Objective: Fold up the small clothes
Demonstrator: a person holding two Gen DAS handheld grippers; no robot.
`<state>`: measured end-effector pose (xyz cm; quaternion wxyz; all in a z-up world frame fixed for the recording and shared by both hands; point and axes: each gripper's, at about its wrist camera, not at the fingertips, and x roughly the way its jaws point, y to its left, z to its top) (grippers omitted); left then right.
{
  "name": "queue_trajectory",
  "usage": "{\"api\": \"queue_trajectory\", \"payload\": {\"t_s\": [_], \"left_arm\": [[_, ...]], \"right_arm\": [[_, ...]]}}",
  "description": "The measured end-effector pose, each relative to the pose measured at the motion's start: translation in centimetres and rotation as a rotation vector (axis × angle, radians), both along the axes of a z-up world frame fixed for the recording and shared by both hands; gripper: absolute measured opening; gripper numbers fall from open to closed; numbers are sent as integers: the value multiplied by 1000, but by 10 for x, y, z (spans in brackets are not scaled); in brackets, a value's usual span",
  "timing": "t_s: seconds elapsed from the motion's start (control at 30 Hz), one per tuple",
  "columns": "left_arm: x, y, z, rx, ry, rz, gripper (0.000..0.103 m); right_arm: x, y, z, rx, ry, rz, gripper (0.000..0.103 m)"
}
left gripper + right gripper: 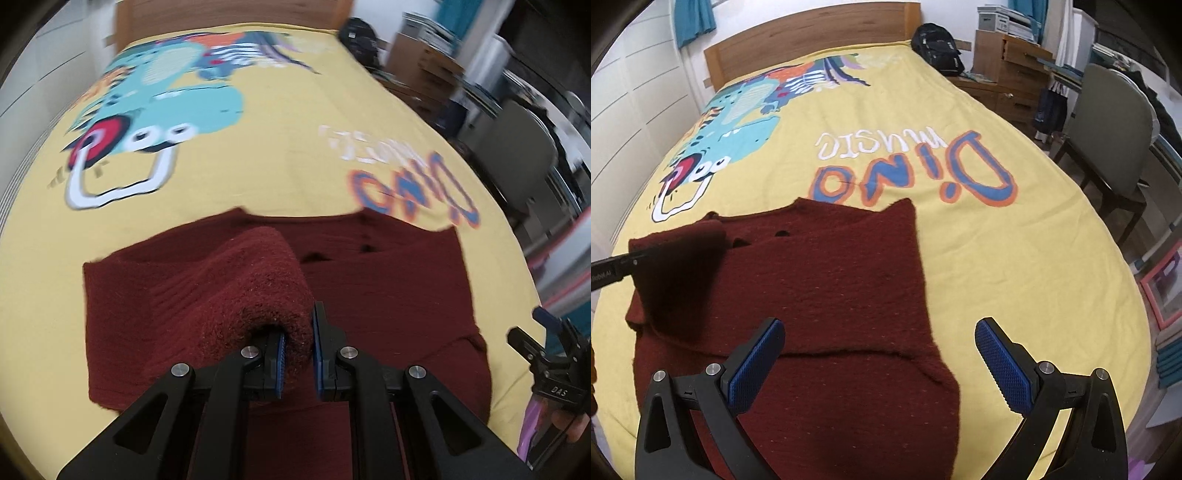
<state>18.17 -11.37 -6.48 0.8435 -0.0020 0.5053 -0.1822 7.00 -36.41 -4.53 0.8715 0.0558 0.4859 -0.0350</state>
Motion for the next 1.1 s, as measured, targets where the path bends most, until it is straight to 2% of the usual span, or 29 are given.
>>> {"api": "queue_trajectory", "payload": {"t_s": [0.13,0.2,0.3,0.47,0.6,0.7,0.8,0.87,0.97,1.03,1.1], "left_arm": [[1,-27,-20,24,23,-27,10],[4,-38,-37,66,32,-33,10],[9,-39,-62,98,69,-22,10],[10,-38,-96,98,145,7,11],[11,-46,-105,150,146,-12,13],[11,-53,-108,181,160,-22,19],[17,-55,-110,171,190,-11,34],[18,-58,-109,157,219,-13,67],[16,-63,-104,177,214,-22,94],[14,-64,-99,194,215,-28,102],[11,-62,-96,207,220,-28,102]], "right_arm": [[-3,-6,-10,8,25,-16,103],[-4,-8,-16,8,40,-20,103],[-7,-9,-26,8,65,-25,103],[-9,-12,-41,19,105,-36,103],[-12,-12,-46,31,109,-33,103],[-13,-12,-46,34,107,-32,103],[-16,-14,-44,43,100,-35,103],[-17,-16,-44,47,99,-39,103],[-17,-17,-44,54,98,-45,103],[-18,-18,-44,57,96,-48,103],[-18,-18,-44,60,95,-49,103]]}}
